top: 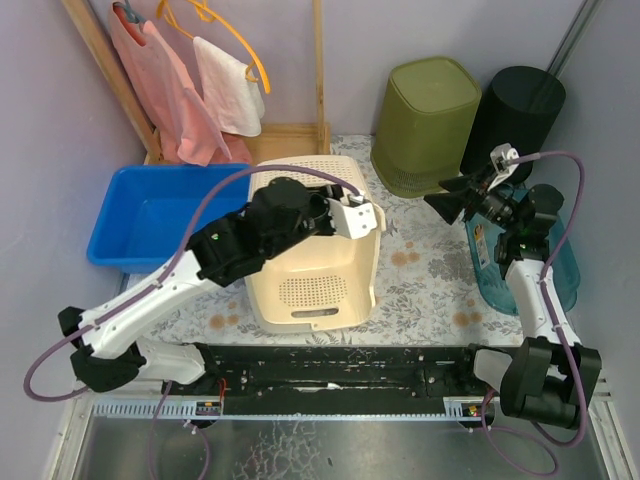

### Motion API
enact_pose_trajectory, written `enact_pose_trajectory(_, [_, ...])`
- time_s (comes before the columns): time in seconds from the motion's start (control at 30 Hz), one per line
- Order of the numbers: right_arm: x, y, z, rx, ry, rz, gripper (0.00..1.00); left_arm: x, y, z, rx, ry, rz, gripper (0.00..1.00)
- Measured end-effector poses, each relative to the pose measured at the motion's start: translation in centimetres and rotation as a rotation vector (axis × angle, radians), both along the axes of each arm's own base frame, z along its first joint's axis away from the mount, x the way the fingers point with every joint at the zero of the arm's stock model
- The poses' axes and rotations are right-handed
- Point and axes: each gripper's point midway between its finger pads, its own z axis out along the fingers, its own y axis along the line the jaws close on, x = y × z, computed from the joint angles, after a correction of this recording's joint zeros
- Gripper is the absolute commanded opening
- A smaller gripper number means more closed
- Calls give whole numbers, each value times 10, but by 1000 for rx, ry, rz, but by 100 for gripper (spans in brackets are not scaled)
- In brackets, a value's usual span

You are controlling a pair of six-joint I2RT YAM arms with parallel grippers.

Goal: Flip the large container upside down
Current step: Adjust the container at the center of the board.

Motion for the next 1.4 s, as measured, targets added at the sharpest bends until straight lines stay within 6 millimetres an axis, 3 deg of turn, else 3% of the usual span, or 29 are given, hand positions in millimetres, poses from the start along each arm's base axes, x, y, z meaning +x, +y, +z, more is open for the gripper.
enact_pose_trajectory(0.17, [-3,0,-2,-80,-1,3,75,-3,-32,-11,41,-43,-4,0])
enact_pose_trajectory(0.3, [2,-11,18,-229,-51,-42,75,-12,-60,-24,71,-92,-57,0])
enact_pose_trajectory(0.37, [9,-26,37,-334,-81,-131,75,-16,-70,-33,85,-125,-93,0])
enact_pose_trajectory(0.47, [14,-57,74,-506,-132,-296,75,-10,-84,-28,68,-195,-111,0])
enact_pose_trajectory(0.53, [10,-73,92,-601,-176,-384,76,-5,-89,-27,73,-224,-110,0])
enact_pose_trajectory(0.6, [-4,-87,97,-685,-207,-457,76,0,-99,-29,86,-253,-113,0])
enact_pose_trajectory(0.67, [-20,-91,97,-735,-212,-482,79,1,-104,-32,96,-264,-122,11])
enact_pose_trajectory(0.7, [-24,-91,97,-745,-212,-484,79,1,-108,-33,101,-269,-127,20])
enact_pose_trajectory(0.73, [-29,-90,97,-751,-215,-479,80,-1,-111,-34,102,-277,-133,37])
enact_pose_trajectory(0.77, [-31,-89,97,-753,-216,-471,80,-2,-114,-34,101,-284,-133,45])
enact_pose_trajectory(0.83, [-36,-81,98,-744,-216,-426,81,-4,-117,-34,86,-283,-132,46])
enact_pose_trajectory(0.87, [-36,-79,99,-740,-216,-411,81,-5,-117,-35,86,-281,-132,58])
enact_pose_trajectory(0.9, [-37,-76,101,-733,-218,-392,82,-5,-117,-34,81,-284,-131,93])
enact_pose_trajectory(0.93, [-36,-74,103,-727,-220,-378,82,-6,-119,-33,73,-277,-131,99])
enact_pose_trajectory(1.03, [-32,-67,103,-707,-216,-330,85,-8,-116,-49,110,-236,-128,100])
enact_pose_trajectory(1.17, [-38,-51,104,-662,-218,-239,86,-7,-110,-46,113,-222,-102,100])
enact_pose_trajectory(1.33, [-53,-28,133,-605,-294,-123,87,-4,-93,-37,104,-186,-37,100])
enact_pose_trajectory(1.4, [-61,-18,149,-589,-331,-63,86,0,-87,-24,75,-156,-9,100])
